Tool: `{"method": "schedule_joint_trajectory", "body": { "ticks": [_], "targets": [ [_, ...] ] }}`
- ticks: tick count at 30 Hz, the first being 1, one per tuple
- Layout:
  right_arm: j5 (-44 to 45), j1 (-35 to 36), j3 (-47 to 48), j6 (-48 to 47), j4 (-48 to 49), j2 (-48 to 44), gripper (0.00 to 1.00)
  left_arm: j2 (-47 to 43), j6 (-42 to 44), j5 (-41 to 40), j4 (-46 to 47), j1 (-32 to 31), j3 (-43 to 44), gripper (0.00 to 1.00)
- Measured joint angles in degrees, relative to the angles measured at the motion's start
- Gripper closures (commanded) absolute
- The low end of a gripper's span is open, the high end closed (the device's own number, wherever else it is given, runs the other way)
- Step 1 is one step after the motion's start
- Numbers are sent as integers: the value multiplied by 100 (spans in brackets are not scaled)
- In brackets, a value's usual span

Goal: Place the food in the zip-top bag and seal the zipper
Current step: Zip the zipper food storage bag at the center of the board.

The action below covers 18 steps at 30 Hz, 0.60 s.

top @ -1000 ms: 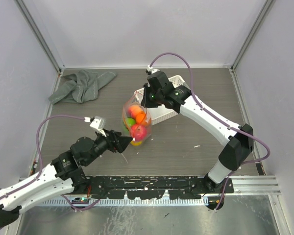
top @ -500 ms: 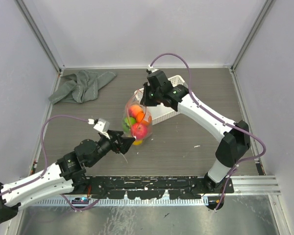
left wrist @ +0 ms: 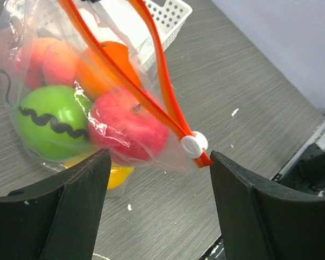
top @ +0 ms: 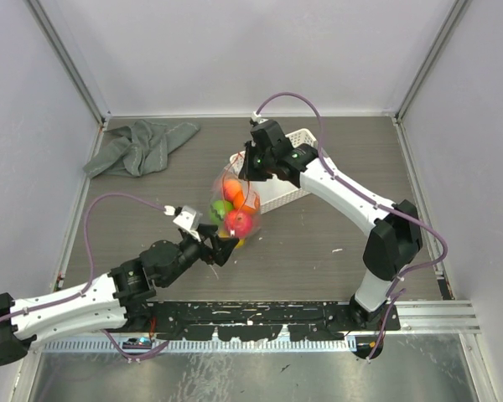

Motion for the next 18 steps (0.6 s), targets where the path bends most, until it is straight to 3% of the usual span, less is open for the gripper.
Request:
{"method": "schedule_joint_trajectory", "body": {
  "ticks": [5,14,16,18],
  "targets": [
    [-50,-17,0,17,39,52,99,302,22,-404,-11,-39,0,36],
    [-149,-55,0,7,76,52,95,271,87,-876,-365,-39,186,92],
    [-181,-61,-13,-28,74,39,94,133,208,-929,-584,-39,269,99],
    [-216,-66,-70,-61,79,-4,94,-20,319,-966,-839,-39,387,100]
  ]
}}
